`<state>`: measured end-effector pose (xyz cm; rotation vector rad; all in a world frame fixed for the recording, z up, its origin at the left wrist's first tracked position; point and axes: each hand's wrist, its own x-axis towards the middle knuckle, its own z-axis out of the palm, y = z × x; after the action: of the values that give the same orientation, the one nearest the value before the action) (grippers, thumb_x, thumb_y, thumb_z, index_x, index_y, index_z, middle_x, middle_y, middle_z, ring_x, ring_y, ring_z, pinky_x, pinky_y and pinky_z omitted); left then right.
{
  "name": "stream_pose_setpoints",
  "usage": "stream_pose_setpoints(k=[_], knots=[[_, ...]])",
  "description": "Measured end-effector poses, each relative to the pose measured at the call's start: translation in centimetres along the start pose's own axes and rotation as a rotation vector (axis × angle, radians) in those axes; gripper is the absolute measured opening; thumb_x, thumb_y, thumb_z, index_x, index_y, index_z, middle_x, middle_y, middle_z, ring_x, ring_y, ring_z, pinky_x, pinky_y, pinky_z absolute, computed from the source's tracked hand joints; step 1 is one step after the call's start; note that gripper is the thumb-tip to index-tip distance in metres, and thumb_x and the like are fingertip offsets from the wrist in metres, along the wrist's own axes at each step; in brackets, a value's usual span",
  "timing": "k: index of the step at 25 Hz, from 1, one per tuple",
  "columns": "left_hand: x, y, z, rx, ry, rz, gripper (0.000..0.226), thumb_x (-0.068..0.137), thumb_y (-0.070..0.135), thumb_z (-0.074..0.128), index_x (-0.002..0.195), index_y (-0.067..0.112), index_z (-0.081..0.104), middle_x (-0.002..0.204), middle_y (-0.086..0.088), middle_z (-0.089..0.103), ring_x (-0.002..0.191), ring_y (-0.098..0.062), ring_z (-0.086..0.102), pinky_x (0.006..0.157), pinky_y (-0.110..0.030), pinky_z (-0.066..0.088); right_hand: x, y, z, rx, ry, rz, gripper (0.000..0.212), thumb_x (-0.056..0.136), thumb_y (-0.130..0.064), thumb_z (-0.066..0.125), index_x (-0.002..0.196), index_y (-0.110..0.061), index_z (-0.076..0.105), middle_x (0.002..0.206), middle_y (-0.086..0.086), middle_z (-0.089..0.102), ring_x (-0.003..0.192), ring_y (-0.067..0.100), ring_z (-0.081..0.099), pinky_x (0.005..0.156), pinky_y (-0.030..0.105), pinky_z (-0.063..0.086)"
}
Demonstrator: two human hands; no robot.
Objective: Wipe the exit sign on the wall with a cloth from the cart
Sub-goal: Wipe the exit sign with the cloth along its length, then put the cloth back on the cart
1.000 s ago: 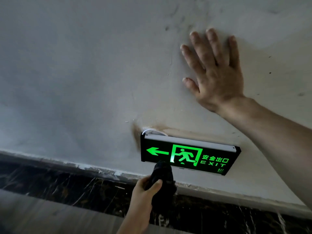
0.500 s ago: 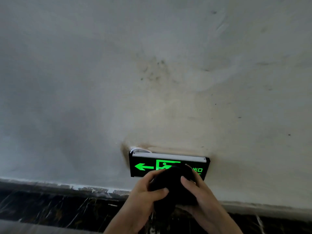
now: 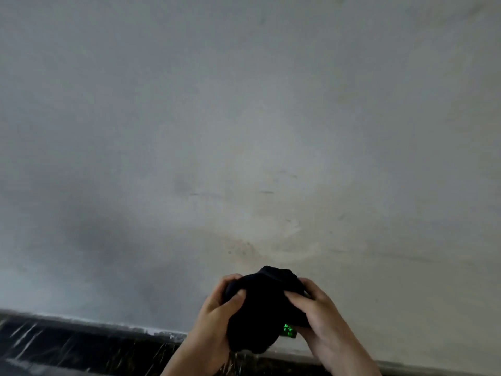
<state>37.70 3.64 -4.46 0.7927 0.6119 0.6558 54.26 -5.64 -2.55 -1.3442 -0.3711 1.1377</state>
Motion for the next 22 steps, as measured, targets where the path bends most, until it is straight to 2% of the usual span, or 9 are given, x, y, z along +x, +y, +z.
stream_pose_setpoints(k=[3,5,7,9,11,14,17,19,22], knots=[[-3.8,6.2,3.3,-0.021,0.019,0.037,0.023,0.073,0.0,0.066,0.095,0.009,0.069,0.091,-0.021,0.07,0.074,-0.033,0.068,0.056,-0.034,0.057,-3.3,-5.9,2.7,-0.053,-0.004,-0.059,0.013,0.087,-0.002,0.062,0.096,-0.009,0.068,0.073,0.008,0.074,0.069,0.024,0.068,0.062,0.033,0.051],[-5.5,8.6,4.1,0.041,0.079,0.058,0.022,0.073,-0.006,0.062,0.085,0.008,0.073,0.086,-0.019,0.07,0.068,-0.03,0.065,0.055,-0.031,0.053,-4.2,-7.9,4.0,-0.074,-0.017,-0.071,0.012,0.089,-0.005,0.061,0.096,-0.011,0.068,0.075,0.01,0.074,0.07,0.026,0.069,0.066,0.04,0.053],[-7.2,10.7,3.8,0.074,0.191,0.116,0.028,0.078,-0.016,0.055,0.079,0.005,0.073,0.081,-0.018,0.071,0.067,-0.029,0.065,0.057,-0.031,0.051,-5.2,-9.2,5.8,-0.039,-0.119,-0.019,0.012,0.088,-0.008,0.063,0.099,-0.01,0.067,0.077,0.011,0.075,0.068,0.026,0.071,0.066,0.044,0.056],[-8.8,12.3,3.1,0.08,0.266,0.182,0.029,0.083,-0.019,0.051,0.087,0.001,0.07,0.082,-0.017,0.073,0.07,-0.03,0.067,0.059,-0.033,0.054,-5.9,-9.7,7.8,0.025,-0.282,0.039,0.027,0.079,-0.009,0.071,0.105,-0.008,0.065,0.084,0.011,0.077,0.074,0.026,0.073,0.062,0.04,0.058],[-10.4,13.9,1.6,0.067,0.292,0.203,0.03,0.083,-0.02,0.05,0.1,-0.002,0.067,0.09,-0.017,0.074,0.078,-0.031,0.069,0.059,-0.033,0.059,-6.1,-9.7,10.0,0.047,-0.418,0.043,0.045,0.067,-0.002,0.074,0.11,-0.006,0.061,0.09,0.01,0.078,0.081,0.025,0.074,0.06,0.034,0.059],[-13.0,15.9,-1.0,0.085,0.353,0.238,0.04,0.081,-0.024,0.049,0.107,0.0,0.067,0.095,-0.015,0.075,0.083,-0.03,0.07,0.063,-0.033,0.06,-5.9,-9.2,13.5,0.008,-0.48,-0.003,0.047,0.064,0.002,0.073,0.109,-0.005,0.062,0.089,0.009,0.078,0.085,0.025,0.074,0.062,0.03,0.059],[-16.4,18.2,-4.0,0.185,0.518,0.346,0.038,0.081,-0.024,0.052,0.105,0.0,0.069,0.09,-0.015,0.075,0.082,-0.03,0.071,0.072,-0.039,0.057,-5.8,-8.5,18.6,-0.053,-0.551,-0.055,0.044,0.061,-0.002,0.077,0.103,-0.008,0.068,0.094,0.01,0.077,0.086,0.024,0.074,0.064,0.027,0.059],[-19.0,19.6,-6.0,0.215,0.66,0.425,0.036,0.081,-0.021,0.056,0.099,0.005,0.073,0.089,-0.017,0.076,0.082,-0.03,0.072,0.079,-0.042,0.057,-5.9,-7.7,22.6,-0.093,-0.578,-0.092,0.034,0.069,0.002,0.076,0.101,-0.008,0.069,0.097,0.012,0.077,0.086,0.024,0.074,0.066,0.026,0.058],[-22.5,20.8,-8.8,0.225,0.856,0.521,0.033,0.084,-0.011,0.063,0.091,0.017,0.078,0.091,-0.012,0.078,0.084,-0.026,0.074,0.078,-0.04,0.059,-6.2,-5.6,28.6,-0.13,-0.603,-0.108,0.031,0.077,0.002,0.074,0.104,-0.011,0.065,0.102,0.011,0.073,0.085,0.019,0.074,0.067,0.028,0.058]])
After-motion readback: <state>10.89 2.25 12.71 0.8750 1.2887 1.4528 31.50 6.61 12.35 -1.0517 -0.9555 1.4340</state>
